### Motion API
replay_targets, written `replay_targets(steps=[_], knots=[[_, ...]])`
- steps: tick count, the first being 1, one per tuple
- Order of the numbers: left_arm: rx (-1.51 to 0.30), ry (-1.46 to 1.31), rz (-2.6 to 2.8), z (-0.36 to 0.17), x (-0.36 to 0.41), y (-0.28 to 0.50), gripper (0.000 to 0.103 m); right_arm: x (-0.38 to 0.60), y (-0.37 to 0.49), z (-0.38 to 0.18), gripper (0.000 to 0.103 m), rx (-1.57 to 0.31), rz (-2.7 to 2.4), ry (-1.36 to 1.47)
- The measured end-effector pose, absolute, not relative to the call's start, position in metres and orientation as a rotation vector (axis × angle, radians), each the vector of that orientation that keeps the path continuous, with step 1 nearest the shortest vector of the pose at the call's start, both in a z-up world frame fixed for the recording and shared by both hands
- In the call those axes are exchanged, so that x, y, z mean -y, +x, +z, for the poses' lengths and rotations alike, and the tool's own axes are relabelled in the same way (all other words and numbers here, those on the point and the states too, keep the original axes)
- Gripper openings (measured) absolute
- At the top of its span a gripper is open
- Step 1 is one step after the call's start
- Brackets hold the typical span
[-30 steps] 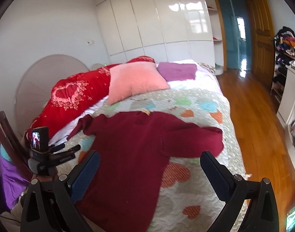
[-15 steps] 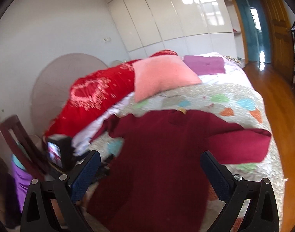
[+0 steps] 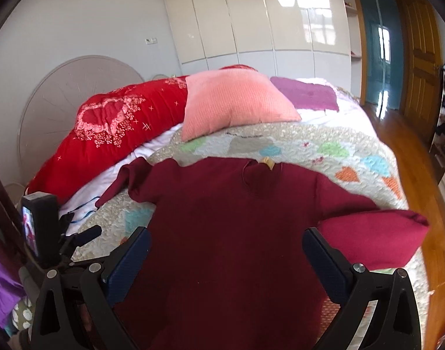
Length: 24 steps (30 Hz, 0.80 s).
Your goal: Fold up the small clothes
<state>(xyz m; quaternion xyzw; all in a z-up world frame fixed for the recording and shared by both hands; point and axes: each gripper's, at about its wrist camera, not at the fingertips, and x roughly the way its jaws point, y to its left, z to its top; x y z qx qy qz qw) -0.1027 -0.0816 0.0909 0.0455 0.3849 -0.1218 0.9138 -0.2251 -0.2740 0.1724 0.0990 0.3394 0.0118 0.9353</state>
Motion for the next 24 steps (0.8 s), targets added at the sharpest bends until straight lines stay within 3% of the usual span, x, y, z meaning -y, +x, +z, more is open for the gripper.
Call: replay_targets(steps=[10,24], knots=[[-0.816,0.067,-0.222,0.074,0.08,-0.077,0.086,0.273,-0.18,0.117,0.103,-0.748,-0.054,0.234],[-0.82,0.023,-0.194,0.066,0.07,-0.039,0.086,0.25,-0.145,0.096,0.103,-0.72,-0.089,0.196]])
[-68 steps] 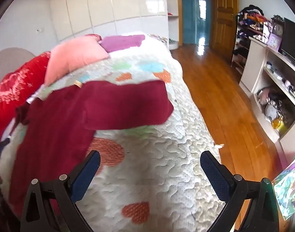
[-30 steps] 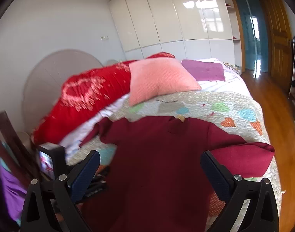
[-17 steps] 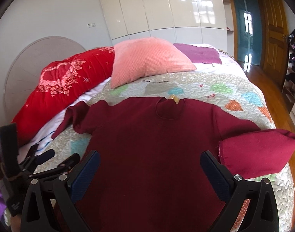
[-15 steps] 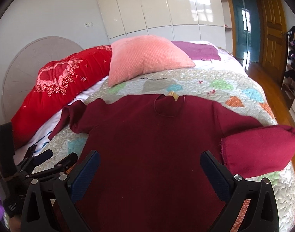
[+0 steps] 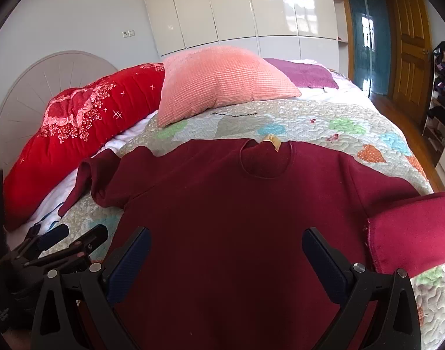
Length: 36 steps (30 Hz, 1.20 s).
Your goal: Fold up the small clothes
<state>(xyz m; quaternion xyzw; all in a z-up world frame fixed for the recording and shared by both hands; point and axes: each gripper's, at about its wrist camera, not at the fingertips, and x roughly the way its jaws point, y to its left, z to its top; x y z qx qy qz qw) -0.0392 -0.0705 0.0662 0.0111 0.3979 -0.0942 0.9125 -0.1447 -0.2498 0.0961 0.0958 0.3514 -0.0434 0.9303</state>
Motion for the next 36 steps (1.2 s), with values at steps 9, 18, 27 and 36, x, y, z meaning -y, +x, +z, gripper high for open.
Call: replay_targets(steps=[9,18,27,36], knots=[[-0.784,0.055,-0.188,0.058,0.077,-0.007,0.086,0.241,-0.103,0.087,0.103,-0.674,-0.145,0.212],[-0.811,0.044,-0.192,0.051,0.068,0.009,0.086,0.229,-0.09,0.066,0.103,-0.722,-0.138,0.172],[-0.821,0.003,-0.179,0.05,0.051,0.009,0.086,0.231,-0.091,0.064,0.103,-0.722,-0.162,0.18],[-0.889,-0.324,-0.166,0.046,-0.016,0.034,0.086,0.227,-0.088,0.058,0.103,-0.74,-0.135,0.175]])
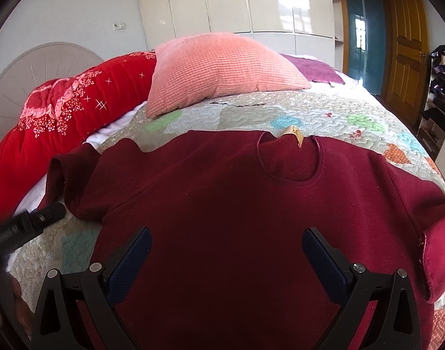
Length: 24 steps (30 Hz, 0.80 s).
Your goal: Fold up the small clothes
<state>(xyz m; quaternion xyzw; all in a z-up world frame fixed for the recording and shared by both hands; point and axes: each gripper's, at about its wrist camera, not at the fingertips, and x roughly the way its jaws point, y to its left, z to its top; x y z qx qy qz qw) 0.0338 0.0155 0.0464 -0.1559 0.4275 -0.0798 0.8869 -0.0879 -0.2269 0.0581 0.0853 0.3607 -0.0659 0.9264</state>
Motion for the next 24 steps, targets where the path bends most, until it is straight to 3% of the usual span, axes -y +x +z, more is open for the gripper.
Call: replay_targets(steps=[8,17,20,22,23,24], knots=[[-0.866,-0.835,-0.117,0.024,-0.086,0.06,0.086,0.225,-0.086,0.055,0.103,-0.749,-0.102,0.196],[-0.802,-1.01,-0.102,0.01,-0.115,0.094,0.084,0.227,-0.082,0.046,0.103,-0.779,-0.058,0.241],[-0.794,-0.992,-0.103,0.008,-0.119,0.104,0.065,0.229,-0.08,0.041,0.103,-0.792,-0.05,0.256],[-0.802,-0.977,-0.106,0.005,-0.124,0.111,0.025,0.229,-0.079,0.039,0.103,-0.8,-0.048,0.26],[-0.804,-0.984,-0.116,0.003,-0.127,0.113,0.015,0.23,-0.079,0.038,0.103,-0.801,-0.047,0.265],[-0.791,-0.995,-0.128,0.005,-0.131,0.113,0.012,0.231,-0.079,0.038,0.103,-0.798,-0.043,0.268]])
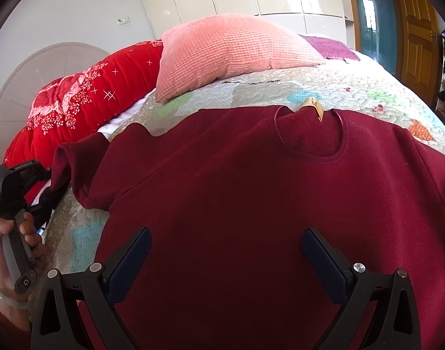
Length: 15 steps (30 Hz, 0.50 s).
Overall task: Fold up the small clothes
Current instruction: 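Grasp the sleeve with the left tool and fold it across the sweater body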
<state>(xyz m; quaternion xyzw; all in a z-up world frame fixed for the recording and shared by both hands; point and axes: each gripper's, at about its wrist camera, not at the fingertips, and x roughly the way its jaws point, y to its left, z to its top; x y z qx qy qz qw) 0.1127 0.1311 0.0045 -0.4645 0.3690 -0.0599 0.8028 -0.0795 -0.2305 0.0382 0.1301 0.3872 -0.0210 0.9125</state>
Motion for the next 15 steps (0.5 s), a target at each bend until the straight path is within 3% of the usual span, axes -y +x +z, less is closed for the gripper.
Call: replay_targets(steps=[7,15], knots=[[-0.547,-0.741,-0.21,0.104,-0.117,0.077,0.006,0.239,-0.087,0.045,0.103,-0.77,-0.046,0.309],[-0.535,-0.506,-0.514,0.167,-0.003,0.041,0.006,0.271,-0.118,0.105,0.103,-0.65,-0.114,0.307]])
